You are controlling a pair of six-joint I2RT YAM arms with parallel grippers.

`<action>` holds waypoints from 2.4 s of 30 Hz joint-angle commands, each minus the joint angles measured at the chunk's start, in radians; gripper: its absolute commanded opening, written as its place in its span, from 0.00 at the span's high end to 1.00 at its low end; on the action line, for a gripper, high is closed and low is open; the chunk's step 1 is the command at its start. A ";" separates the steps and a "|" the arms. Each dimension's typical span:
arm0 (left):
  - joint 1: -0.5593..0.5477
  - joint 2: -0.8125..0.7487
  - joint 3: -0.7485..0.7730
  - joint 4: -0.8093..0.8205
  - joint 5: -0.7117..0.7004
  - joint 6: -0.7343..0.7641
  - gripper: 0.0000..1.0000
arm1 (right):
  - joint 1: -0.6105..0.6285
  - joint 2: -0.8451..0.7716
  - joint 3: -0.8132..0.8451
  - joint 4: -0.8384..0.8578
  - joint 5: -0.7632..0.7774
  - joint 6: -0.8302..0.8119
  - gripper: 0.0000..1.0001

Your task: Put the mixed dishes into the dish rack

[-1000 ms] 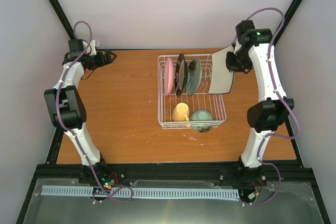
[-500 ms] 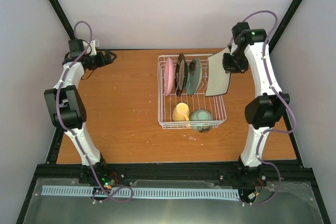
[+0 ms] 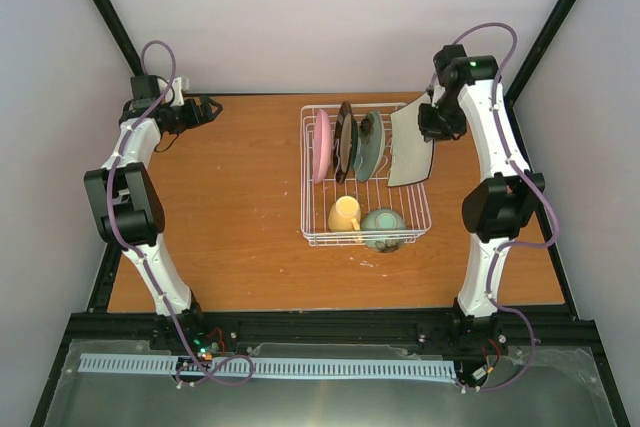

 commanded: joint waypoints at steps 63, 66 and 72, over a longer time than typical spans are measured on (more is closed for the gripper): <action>0.007 -0.013 0.020 0.043 0.006 -0.038 0.00 | 0.035 -0.132 -0.126 0.390 0.261 0.098 0.50; 0.007 -0.035 0.002 0.077 0.021 -0.062 0.00 | 0.035 -0.212 -0.211 0.472 0.333 0.116 0.50; 0.008 -0.069 -0.052 0.189 0.077 -0.133 0.00 | 0.035 -0.417 -0.432 0.643 0.441 0.152 0.45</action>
